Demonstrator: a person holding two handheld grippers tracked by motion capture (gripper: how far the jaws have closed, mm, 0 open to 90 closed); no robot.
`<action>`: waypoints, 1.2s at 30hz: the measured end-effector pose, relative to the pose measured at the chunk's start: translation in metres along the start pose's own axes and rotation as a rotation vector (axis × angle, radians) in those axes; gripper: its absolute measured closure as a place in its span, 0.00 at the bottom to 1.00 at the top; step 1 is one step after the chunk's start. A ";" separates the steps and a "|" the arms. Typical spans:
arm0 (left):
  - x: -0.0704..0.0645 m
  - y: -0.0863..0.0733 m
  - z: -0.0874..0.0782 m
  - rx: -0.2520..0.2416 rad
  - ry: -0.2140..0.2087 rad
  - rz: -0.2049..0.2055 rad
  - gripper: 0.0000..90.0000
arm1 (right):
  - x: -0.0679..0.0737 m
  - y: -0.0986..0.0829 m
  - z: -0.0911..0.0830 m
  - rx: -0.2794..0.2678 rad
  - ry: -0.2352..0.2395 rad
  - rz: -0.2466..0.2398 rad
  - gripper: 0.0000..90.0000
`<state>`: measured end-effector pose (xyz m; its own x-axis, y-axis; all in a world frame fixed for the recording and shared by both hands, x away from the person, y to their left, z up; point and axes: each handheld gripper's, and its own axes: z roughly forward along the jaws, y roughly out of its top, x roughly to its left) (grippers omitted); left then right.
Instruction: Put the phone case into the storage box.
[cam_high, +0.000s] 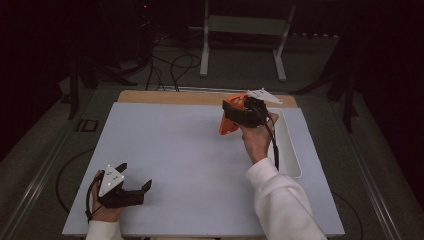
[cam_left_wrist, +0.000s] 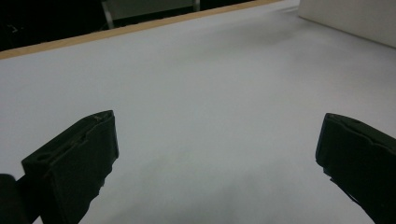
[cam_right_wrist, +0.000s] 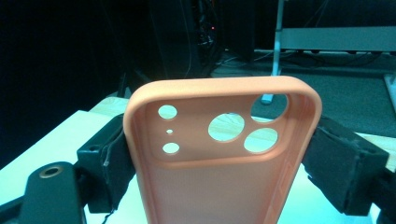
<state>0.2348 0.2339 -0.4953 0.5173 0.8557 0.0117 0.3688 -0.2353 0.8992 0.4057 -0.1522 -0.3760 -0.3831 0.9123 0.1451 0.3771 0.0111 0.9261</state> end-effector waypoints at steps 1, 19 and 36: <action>0.000 0.000 0.000 0.000 0.000 -0.001 0.00 | -0.001 0.000 0.000 -0.001 -0.003 0.002 0.18; 0.000 0.000 0.000 -0.001 -0.001 0.000 0.00 | -0.017 0.003 0.002 -0.005 -0.044 0.028 0.18; -0.001 0.000 0.000 -0.001 0.000 0.000 0.00 | -0.030 0.005 0.001 -0.014 -0.085 0.027 0.18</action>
<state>0.2344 0.2335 -0.4951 0.5174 0.8557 0.0122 0.3678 -0.2352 0.8997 0.4198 -0.1792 -0.3756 -0.2996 0.9437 0.1403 0.3741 -0.0191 0.9272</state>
